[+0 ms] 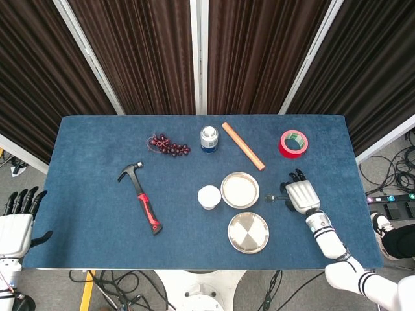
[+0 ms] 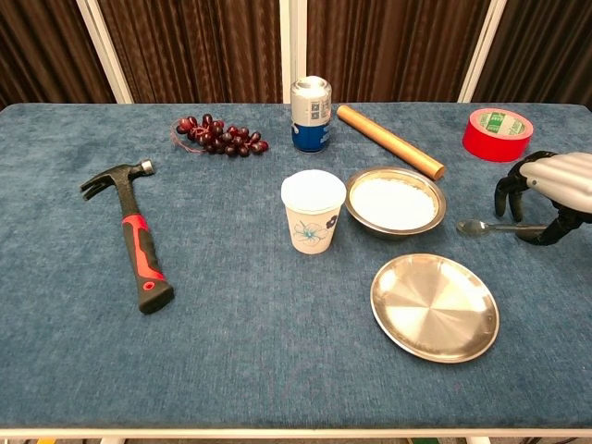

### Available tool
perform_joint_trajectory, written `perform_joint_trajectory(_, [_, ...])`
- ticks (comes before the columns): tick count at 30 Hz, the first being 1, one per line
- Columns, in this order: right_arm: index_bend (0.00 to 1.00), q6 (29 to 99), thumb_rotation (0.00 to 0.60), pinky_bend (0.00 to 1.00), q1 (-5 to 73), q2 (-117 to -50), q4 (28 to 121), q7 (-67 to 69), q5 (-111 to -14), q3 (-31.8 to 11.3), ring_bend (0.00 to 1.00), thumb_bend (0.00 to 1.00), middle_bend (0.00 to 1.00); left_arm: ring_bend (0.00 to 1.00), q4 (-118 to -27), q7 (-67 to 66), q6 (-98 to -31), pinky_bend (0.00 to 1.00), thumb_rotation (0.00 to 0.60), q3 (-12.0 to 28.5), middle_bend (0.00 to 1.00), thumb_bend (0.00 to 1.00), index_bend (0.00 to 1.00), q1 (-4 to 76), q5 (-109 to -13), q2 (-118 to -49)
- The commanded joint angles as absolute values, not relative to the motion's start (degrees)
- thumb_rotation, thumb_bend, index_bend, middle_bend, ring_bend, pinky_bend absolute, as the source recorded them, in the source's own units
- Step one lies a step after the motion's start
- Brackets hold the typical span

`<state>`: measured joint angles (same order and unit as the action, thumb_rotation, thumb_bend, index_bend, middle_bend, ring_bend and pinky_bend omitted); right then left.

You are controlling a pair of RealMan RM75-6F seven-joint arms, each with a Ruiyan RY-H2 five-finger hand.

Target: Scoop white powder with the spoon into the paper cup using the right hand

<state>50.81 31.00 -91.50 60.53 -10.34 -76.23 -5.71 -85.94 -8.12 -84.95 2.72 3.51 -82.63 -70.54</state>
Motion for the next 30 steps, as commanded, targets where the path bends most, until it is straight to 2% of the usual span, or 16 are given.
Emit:
perform_joint_trajectory(1, [0.43, 50.54, 0.6, 0.0, 31.24, -91.65, 60.07, -9.77, -76.5, -5.4, 0.13, 0.27, 0.48, 0.04, -85.74, -8.05, -84.87, 0.05, 0.6, 2.67, 0.17, 0.07, 0.19, 3.51, -82.59, -70.63])
perform_joint_trajectory(30, [0.52, 49.3, 0.6, 0.0, 32.59, -92.77, 57.8, -9.02, -76.55, -4.27, 0.17, 0.33, 0.54, 0.04, -84.87, -7.76, -84.1, 0.05, 0.6, 2.73, 0.15, 0.07, 0.19, 3.97, -82.13, -71.23])
